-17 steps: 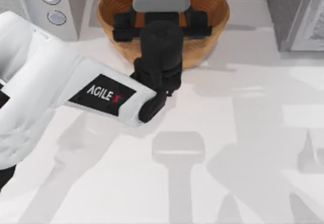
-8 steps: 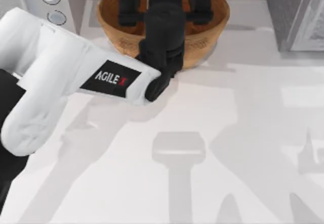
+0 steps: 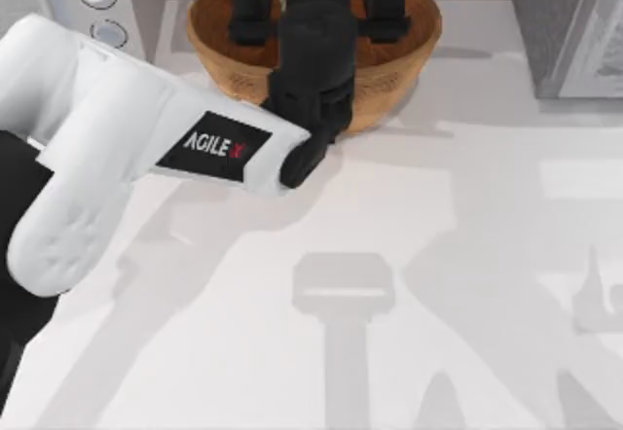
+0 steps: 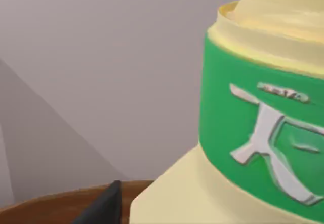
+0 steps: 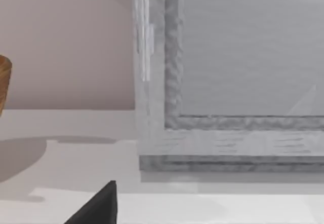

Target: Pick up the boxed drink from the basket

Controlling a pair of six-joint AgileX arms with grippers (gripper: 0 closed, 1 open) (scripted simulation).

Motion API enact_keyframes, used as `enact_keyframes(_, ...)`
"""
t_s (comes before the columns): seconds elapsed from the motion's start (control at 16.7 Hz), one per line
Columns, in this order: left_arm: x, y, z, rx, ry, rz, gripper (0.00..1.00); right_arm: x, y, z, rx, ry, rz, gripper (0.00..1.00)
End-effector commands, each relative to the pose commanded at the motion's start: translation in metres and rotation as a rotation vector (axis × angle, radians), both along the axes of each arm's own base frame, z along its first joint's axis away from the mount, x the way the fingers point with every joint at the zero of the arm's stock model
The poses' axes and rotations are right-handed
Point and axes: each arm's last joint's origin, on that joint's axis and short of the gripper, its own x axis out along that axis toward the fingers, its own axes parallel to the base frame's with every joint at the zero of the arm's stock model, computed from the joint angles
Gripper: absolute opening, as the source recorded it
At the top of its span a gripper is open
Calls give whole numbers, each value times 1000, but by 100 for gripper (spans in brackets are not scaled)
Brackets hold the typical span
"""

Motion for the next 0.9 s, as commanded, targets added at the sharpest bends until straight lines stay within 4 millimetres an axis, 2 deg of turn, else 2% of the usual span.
enact_keyframes(0.66, 0, 0, 0, 0, 0, 0, 2, 0, 0, 0, 0, 0, 0, 100)
enact_keyframes(0.9, 0, 0, 0, 0, 0, 0, 0, 0, 0, 0, 0, 0, 0, 100)
